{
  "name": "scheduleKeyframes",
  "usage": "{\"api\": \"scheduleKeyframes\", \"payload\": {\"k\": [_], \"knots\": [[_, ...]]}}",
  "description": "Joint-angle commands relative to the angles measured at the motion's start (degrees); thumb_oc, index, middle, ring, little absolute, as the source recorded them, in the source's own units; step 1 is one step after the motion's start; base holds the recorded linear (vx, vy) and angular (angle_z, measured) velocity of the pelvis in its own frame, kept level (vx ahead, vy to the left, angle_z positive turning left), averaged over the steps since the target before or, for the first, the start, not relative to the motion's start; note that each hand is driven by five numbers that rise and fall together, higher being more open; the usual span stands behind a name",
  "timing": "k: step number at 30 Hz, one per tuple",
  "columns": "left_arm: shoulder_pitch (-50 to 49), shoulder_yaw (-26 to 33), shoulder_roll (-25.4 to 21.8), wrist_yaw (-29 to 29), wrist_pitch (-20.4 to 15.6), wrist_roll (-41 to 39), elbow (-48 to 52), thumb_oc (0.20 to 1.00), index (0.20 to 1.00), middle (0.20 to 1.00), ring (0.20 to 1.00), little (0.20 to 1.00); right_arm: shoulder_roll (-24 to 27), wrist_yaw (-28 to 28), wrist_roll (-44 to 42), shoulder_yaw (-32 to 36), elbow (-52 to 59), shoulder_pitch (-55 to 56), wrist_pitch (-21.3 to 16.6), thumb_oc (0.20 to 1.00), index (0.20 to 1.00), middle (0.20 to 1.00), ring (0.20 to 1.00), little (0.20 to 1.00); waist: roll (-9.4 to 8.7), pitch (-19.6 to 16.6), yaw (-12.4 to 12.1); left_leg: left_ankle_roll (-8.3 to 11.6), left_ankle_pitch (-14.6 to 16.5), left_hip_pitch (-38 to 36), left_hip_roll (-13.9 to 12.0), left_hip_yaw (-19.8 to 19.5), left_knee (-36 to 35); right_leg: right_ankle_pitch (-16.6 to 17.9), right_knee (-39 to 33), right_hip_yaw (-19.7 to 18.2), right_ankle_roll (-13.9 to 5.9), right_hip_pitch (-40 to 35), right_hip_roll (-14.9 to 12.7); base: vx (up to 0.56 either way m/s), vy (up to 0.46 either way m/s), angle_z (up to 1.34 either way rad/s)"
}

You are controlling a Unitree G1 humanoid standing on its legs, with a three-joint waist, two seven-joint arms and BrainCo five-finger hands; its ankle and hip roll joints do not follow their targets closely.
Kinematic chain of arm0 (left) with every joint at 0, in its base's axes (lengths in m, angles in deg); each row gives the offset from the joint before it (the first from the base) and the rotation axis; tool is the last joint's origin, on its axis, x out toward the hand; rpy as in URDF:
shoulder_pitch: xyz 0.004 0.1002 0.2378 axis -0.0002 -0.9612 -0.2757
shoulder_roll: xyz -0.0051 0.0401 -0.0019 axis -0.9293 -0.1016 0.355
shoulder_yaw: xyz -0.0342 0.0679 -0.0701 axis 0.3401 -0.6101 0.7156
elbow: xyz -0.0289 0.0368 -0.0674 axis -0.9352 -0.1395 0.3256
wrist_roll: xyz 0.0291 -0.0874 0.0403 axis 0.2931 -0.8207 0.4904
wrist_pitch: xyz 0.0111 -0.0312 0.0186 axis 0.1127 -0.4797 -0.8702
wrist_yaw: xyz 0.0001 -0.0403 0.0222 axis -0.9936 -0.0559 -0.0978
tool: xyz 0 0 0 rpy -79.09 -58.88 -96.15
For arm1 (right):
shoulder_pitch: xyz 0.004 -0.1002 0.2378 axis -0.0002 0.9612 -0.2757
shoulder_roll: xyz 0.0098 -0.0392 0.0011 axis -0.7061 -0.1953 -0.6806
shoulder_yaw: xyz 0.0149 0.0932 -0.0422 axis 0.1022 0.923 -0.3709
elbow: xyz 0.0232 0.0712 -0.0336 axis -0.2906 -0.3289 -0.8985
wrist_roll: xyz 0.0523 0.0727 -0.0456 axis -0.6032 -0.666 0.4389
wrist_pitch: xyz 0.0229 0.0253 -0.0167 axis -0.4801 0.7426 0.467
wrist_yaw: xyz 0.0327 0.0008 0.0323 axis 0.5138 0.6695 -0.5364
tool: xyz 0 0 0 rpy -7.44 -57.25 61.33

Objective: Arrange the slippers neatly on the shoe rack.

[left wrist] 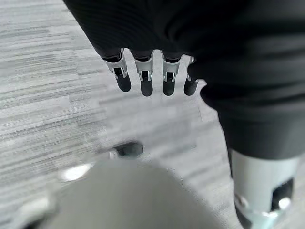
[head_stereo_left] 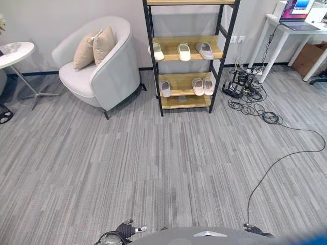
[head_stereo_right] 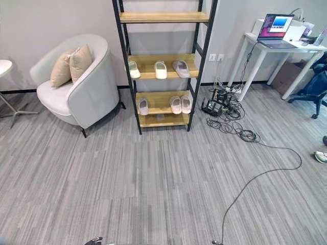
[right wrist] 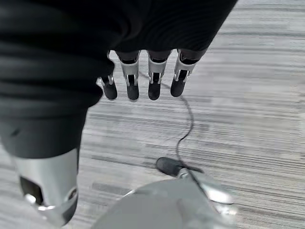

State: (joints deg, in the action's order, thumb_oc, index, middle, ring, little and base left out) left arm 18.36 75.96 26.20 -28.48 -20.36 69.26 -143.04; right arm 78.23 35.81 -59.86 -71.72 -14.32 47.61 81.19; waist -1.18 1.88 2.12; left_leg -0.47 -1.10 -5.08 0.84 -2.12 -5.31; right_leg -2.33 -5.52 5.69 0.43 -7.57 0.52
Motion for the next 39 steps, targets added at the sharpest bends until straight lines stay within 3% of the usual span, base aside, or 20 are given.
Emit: {"api": "scheduleKeyframes", "payload": {"k": [1,12,14,15,16,17,18,19,20,21,22,26,28,32,33,34,35,36,38,39], "knots": [[1.4,-2.5,1.3,-0.7,-1.3,5.4,-2.6,1.000,1.000,1.000,1.000,1.000,0.5,0.4,0.5,-1.6,-2.4,-0.1,-0.7,1.000,1.000,1.000,1.000,1.000,-1.23,-2.3,-0.5,0.33,2.6,0.6,-0.9,1.0,0.3,-1.5,0.5,-0.4,-4.83,1.2,-2.7,0.00,0.000,0.00],[3.1,-4.5,0.9,-0.1,-1.4,4.8,-1.5,1.000,1.000,1.000,1.000,1.000,2.0,0.5,-1.1,-1.0,-1.3,-0.7,-0.7,1.000,1.000,1.000,1.000,1.000,-0.99,-0.7,0.2,1.28,2.8,0.8,-2.3,1.4,1.9,-2.0,0.5,-1.6,-3.93,1.4,-1.5,0.01,-0.111,-0.07],[3.4,-4.7,0.9,-0.3,-1.3,4.3,-1.3,1.000,1.000,1.000,1.000,1.000,2.5,0.9,-1.3,-1.0,-1.1,-1.0,-0.8,1.000,1.000,1.000,1.000,1.000,-1.29,0.6,0.5,1.66,5.1,2.8,-2.9,1.7,8.0,-2.9,2.5,-2.2,-2.94,1.7,-1.1,-0.02,-0.265,-0.08],[4.0,-4.9,0.7,-0.3,-1.3,3.8,-0.6,1.000,1.000,1.000,1.000,1.000,3.1,0.7,-1.4,-1.1,-0.6,-1.7,-0.8,1.000,1.000,1.000,1.000,1.000,-1.50,2.1,0.5,2.21,6.6,5.3,-2.7,2.3,15.2,-3.8,4.1,-2.5,-2.32,1.9,-0.9,-0.02,-0.200,-0.16],[4.4,-5.2,0.6,-0.3,-1.3,3.9,-0.4,1.000,1.000,1.000,1.000,1.000,3.3,0.8,-1.5,-1.0,-0.4,-2.0,-0.8,1.000,1.000,1.000,1.000,1.000,-1.72,2.9,0.4,2.68,5.8,8.1,-3.0,2.7,20.7,-3.9,4.4,-2.1,-1.96,1.7,-1.0,0.00,-0.258,-0.13],[5.5,-5.8,0.3,-0.6,-1.2,4.4,0.7,1.000,1.000,1.000,1.000,1.000,4.1,0.9,-1.6,-1.0,-0.1,-2.7,-0.7,1.000,1.000,1.000,1.000,1.000,-2.04,4.7,0.3,3.39,1.9,12.9,-4.4,4.1,30.0,-4.1,4.3,-1.2,-1.03,0.3,-1.0,0.03,-0.205,-0.04],[5.5,-5.9,0.2,-0.7,-1.1,4.7,0.8,1.000,1.000,1.000,1.000,1.000,4.5,1.0,-1.7,-0.7,-0.2,-2.7,-0.4,1.000,1.000,1.000,1.000,1.000,-1.98,5.2,0.3,3.41,0.8,15.1,-5.1,5.0,33.6,-4.4,4.2,-0.8,-0.58,-0.1,-0.8,0.06,-0.149,0.16],[5.7,-5.6,0.3,-0.7,-1.2,3.9,1.0,1.000,1.000,1.000,1.000,1.000,4.9,1.2,-2.3,-0.2,-0.4,-2.8,-0.2,1.000,1.000,1.000,1.000,1.000,-1.85,5.6,0.2,3.08,0.8,16.6,-4.9,5.8,33.5,-4.8,4.1,-0.5,-0.50,-0.7,-0.9,0.21,0.004,0.11],[5.7,-4.6,0.6,-0.9,-1.2,2.3,0.6,1.000,1.000,1.000,1.000,1.000,4.7,1.7,-4.0,1.0,-1.3,-2.6,-0.5,1.000,1.000,1.000,1.000,1.000,-1.74,5.4,-0.6,2.57,2.1,18.8,-3.1,5.3,25.4,-5.3,3.6,-0.3,-1.38,-1.7,-1.4,0.27,0.071,0.01],[5.8,-4.6,0.6,-1.2,-1.4,2.3,0.1,1.000,1.000,1.000,1.000,1.000,4.6,1.9,-4.4,1.1,-1.2,-2.7,-0.6,1.000,1.000,1.000,1.000,1.000,-1.65,5.5,-0.9,3.01,-0.2,19.1,-2.9,4.5,21.4,-5.5,3.4,-0.4,-1.60,-2.3,-1.5,0.43,0.170,-0.58],[6.1,-4.5,0.7,-1.2,-1.4,1.8,-1.6,1.000,1.000,1.000,1.000,1.000,4.0,2.0,-4.3,0.4,-1.1,-3.0,-0.8,1.000,1.000,1.000,1.000,1.000,-0.86,5.7,-1.7,3.78,-4.0,19.1,-2.5,1.5,12.7,-6.1,2.7,-1.9,-1.86,-3.9,-0.9,0.35,0.177,-0.58],[4.0,-2.4,0.5,-1.3,-0.8,2.7,-4.9,1.000,1.000,1.000,1.000,1.000,2.7,1.8,-4.1,1.4,-1.5,-2.0,-0.7,1.000,1.000,1.000,1.000,1.000,-1.91,3.1,-1.7,2.43,-2.2,18.4,-1.0,1.4,14.0,-7.2,3.7,-3.7,-3.29,-5.1,-3.1,0.41,0.211,-0.83],[3.6,-1.6,-0.4,-1.4,-0.5,2.7,-4.8,1.000,1.000,1.000,1.000,1.000,1.2,1.3,-2.8,-0.3,-0.5,-2.6,-0.4,1.000,1.000,1.000,1.000,1.000,-2.71,2.4,-2.5,0.40,0.3,16.8,0.1,2.3,13.9,-7.0,9.8,-4.0,-4.83,-3.2,-4.5,0.37,0.295,-0.29],[4.9,-1.9,-1.8,-2.1,-0.6,3.1,-3.3,1.000,1.000,1.000,1.000,1.000,0.6,0.9,-2.0,-1.0,1.4,-4.5,-0.2,1.000,1.000,1.000,1.000,1.000,-3.43,2.4,-2.6,-2.97,4.0,13.5,2.6,2.5,13.8,-1.4,21.8,-4.5,-8.55,2.7,-6.6,0.30,0.320,-0.28],[5.7,-1.8,-2.0,-2.5,-0.7,2.4,-2.3,1.000,1.000,1.000,1.000,1.000,0.2,0.9,-1.6,-1.4,1.9,-4.8,-0.1,1.000,1.000,1.000,1.000,1.000,-3.68,3.2,-2.3,-4.35,5.4,11.8,4.0,2.2,13.9,5.4,29.0,-4.1,-9.87,5.4,-8.2,0.25,0.303,0.57],[6.2,-1.7,-2.2,-2.7,-0.6,1.9,-1.9,1.000,1.000,1.000,1.000,1.000,0.2,1.0,-1.8,-1.4,2.0,-5.1,-0.1,1.000,1.000,1.000,1.000,1.000,-3.29,3.4,-2.1,-4.91,5.7,11.2,4.1,1.8,13.7,8.2,32.7,-3.9,-9.77,7.0,-8.5,0.39,0.356,1.26],[6.7,-1.5,-2.5,-2.9,-0.6,1.2,-1.5,1.000,1.000,1.000,1.000,1.000,0.4,1.3,-2.2,-1.0,2.1,-5.2,-0.2,1.000,1.000,1.000,1.000,1.000,-2.18,3.8,-1.9,-5.65,6.5,8.7,3.8,0.2,12.4,8.9,38.1,-4.4,-8.80,10.6,-7.9,0.64,0.279,1.23],[7.2,-1.6,-2.4,-3.3,-0.7,1.2,-2.0,1.000,1.000,1.000,1.000,1.000,0.5,1.7,-2.6,-1.1,1.9,-4.9,-0.4,1.000,1.000,1.000,1.000,1.000,-0.93,4.7,-0.4,-5.62,7.7,3.5,3.8,-2.7,10.1,1.9,35.0,-4.2,-6.10,16.8,-6.0,0.65,0.195,0.84],[7.6,-2.1,-2.3,-3.2,-0.8,1.4,-2.4,1.000,1.000,1.000,1.000,1.000,0.6,1.7,-2.8,-1.3,1.8,-4.7,-0.4,1.000,1.000,1.000,1.000,1.000,-0.95,5.4,0.7,-5.25,8.4,1.6,3.9,-4.4,9.4,0.5,30.3,-5.4,-5.89,17.8,-4.1,0.43,-0.001,0.84],[7.6,-2.2,-1.8,-3.2,-1.1,1.7,-3.1,1.000,1.000,1.000,1.000,1.000,0.6,1.8,-3.2,-1.1,1.2,-4.3,-0.3,1.000,1.000,1.000,1.000,1.000,-1.27,5.3,1.4,-4.78,9.0,0.1,4.2,-5.8,8.8,0.9,23.9,-6.4,-6.40,18.7,-2.8,0.30,-0.081,1.46]]}}
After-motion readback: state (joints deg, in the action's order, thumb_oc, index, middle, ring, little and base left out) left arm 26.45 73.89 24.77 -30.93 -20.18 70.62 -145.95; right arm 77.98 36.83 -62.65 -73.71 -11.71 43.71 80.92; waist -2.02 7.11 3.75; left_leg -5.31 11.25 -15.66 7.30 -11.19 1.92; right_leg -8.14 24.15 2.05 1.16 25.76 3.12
